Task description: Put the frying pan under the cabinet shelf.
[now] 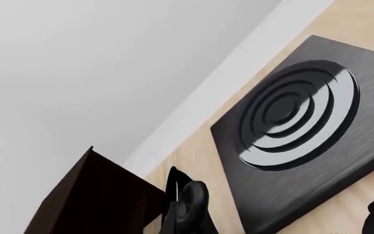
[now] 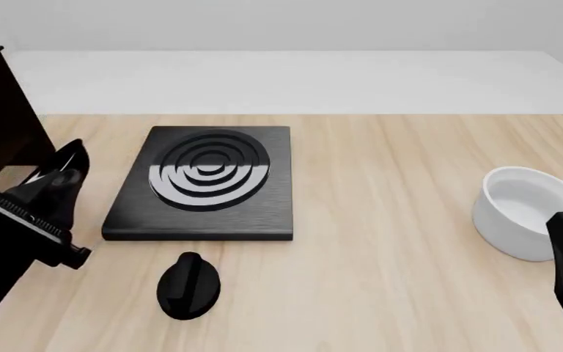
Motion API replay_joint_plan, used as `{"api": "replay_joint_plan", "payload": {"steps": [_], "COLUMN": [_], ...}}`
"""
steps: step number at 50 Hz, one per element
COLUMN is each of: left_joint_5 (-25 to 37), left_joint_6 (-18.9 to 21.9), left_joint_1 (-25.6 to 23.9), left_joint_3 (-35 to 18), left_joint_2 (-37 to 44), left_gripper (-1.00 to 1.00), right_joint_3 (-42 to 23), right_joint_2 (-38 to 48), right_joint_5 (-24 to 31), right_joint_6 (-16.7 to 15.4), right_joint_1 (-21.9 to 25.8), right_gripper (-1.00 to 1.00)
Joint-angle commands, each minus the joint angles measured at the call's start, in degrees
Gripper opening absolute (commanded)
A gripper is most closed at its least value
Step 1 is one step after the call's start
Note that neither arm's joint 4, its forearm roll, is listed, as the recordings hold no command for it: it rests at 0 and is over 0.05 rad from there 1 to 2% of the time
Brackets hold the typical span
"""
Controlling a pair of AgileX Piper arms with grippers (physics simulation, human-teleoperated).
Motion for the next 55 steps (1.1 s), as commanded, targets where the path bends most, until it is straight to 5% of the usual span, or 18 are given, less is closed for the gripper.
{"api": "replay_joint_plan", "payload": {"steps": [1, 55], "left_joint_5": [-3.8, -9.95], "left_joint_6": [0.38, 0.58], "left_joint_1": [1.5, 8.7], "left_joint_3": [-0.34, -1.39], "left_joint_2": [2.91, 12.9], "left_gripper": [-1.0, -1.0], "right_joint_3": [0.0, 0.0], "right_joint_2": [0.0, 0.0], "right_joint_5": [0.0, 0.0], "right_joint_6": [0.0, -0.01], "right_joint_1": [0.0, 0.01], "right_gripper": [1.0, 1.0]}}
